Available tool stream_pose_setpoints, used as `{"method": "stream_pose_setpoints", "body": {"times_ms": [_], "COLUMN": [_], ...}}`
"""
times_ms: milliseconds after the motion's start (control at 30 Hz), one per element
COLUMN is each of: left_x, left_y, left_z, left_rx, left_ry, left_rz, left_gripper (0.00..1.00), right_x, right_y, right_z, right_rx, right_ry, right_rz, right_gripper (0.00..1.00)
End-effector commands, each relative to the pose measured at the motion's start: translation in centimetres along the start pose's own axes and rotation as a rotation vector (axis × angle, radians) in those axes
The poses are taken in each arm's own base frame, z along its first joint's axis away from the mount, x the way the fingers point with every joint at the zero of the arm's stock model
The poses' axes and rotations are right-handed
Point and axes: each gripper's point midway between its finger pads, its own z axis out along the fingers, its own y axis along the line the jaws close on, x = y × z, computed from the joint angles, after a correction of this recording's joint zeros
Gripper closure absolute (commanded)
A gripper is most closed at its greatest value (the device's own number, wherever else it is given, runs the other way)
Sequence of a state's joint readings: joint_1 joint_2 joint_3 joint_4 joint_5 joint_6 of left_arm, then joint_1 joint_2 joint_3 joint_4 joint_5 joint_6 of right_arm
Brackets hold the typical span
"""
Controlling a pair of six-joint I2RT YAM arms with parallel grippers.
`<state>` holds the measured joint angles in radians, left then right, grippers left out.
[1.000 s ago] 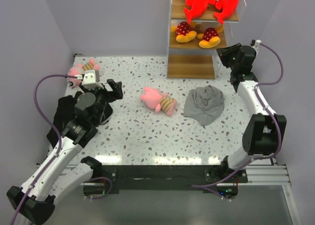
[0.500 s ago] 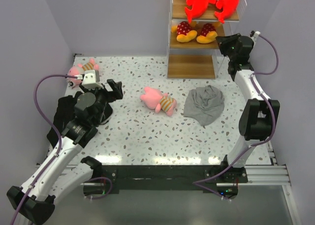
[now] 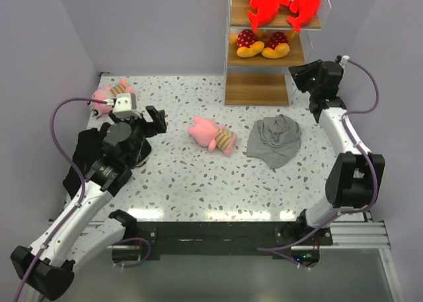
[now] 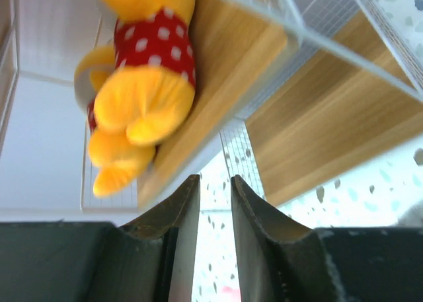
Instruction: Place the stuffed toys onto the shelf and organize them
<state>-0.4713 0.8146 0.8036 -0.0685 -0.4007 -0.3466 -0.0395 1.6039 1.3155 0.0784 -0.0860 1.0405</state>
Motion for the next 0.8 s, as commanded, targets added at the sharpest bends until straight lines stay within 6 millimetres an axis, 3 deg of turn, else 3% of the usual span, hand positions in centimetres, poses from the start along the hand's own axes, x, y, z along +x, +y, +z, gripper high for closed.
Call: {"method": "stream_pose_setpoints", "body": {"times_ms": [0,33,133,333,400,567,767], "left_x": [-0.5,-0.3,-0.1,0.5,0.7,0.9,0.9], "left_y": [0.0,0.0,0.0,0.0,-0.1,-0.3,-0.6], "left_z": [0.6,0.7,0.9,1.3,1.4,1.6,1.5], "left_rx": [-0.01,-0.011,-0.014,-0.02,-0.018,-0.012,0.004], "left_ry": [-0.026,-0.021,-0.011,0.012,0.024,0.039,0.041], "left_rz": [0.013,0.016,0.018,0.03,0.035,0.039,0.037], "left_gripper": [0.1,0.1,0.09,0.09,0.09,0.09,0.09], "right_x": [4.1,5.1,10.7,20.5,22.2,27.6,30.9], "right_y": [1.3,1.2,0.7,-2.4,-3.2,-6.7,-9.2], "right_z": [-4.2,-4.8,-6.5,-8.7,-9.1,-9.3,-8.9], "right_rx": [-0.08,-0.09,-0.136,-0.117,-0.114,-0.052,-0.012], "right_ry": [0.108,0.127,0.242,0.42,0.435,0.564,0.634], "right_rz": [-0.123,-0.139,-0.182,-0.189,-0.19,-0.201,-0.152], "right_gripper": [0.66,0.63,0.53,0.36,0.31,0.31,0.31]}}
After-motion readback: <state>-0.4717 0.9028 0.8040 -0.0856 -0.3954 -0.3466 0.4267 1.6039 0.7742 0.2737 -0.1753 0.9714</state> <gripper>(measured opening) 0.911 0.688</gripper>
